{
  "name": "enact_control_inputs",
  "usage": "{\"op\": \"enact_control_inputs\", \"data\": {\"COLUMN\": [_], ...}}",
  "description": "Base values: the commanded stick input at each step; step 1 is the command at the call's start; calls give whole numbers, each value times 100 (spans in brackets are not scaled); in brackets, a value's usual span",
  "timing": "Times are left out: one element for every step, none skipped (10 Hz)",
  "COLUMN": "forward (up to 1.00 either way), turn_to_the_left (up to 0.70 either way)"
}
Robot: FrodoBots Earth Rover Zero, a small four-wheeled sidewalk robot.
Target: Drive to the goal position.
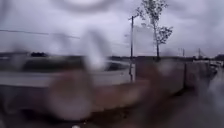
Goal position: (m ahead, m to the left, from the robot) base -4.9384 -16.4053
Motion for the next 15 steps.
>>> {"op": "enact_control_inputs", "data": {"forward": [0,0,0,0,0,0,0,0,0,0,0,0,0,0,0], "turn_to_the_left": [70,70,70,70,70,70,70,70,70,70,70,70,70,70,70]}}
